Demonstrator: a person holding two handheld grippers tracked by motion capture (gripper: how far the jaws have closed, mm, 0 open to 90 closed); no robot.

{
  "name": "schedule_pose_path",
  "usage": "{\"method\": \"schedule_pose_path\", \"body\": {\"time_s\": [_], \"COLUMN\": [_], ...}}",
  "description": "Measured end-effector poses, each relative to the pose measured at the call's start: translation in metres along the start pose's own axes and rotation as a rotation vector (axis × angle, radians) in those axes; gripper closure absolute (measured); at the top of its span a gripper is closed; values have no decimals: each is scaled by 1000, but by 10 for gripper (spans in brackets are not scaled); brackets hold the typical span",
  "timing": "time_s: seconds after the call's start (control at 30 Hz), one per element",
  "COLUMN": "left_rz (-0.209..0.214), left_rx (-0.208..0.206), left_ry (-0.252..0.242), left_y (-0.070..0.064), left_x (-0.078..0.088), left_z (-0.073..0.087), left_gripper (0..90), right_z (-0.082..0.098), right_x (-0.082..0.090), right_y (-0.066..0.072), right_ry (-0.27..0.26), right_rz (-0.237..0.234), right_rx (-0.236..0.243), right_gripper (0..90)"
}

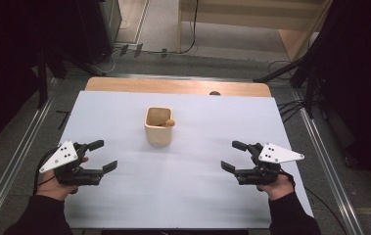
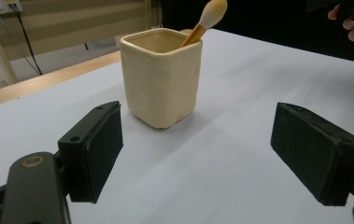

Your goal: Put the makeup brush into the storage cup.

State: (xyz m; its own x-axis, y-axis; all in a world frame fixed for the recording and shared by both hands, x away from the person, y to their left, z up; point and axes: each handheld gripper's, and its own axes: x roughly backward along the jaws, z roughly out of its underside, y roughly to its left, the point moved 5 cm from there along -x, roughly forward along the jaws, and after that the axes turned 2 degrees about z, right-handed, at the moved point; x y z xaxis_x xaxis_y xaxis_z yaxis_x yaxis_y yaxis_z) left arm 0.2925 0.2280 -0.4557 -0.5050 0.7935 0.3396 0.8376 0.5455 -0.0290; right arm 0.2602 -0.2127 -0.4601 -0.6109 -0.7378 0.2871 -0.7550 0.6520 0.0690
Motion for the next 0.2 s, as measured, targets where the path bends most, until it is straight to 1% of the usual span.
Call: {"method": "schedule_pose_path", "body": {"time_s": [0.2], "left_rz": [-4], "left_rx": [8], "left_ry": [-1], "left_y": [1], "left_x": [0], "left_z": [0], "left_gripper": [173], "right_z": [1], "right_x": [-1], "right_y": [1], "right_ry": [7], "right_rz": [-4], "right_rx": [-2], "right_gripper": [223]}}
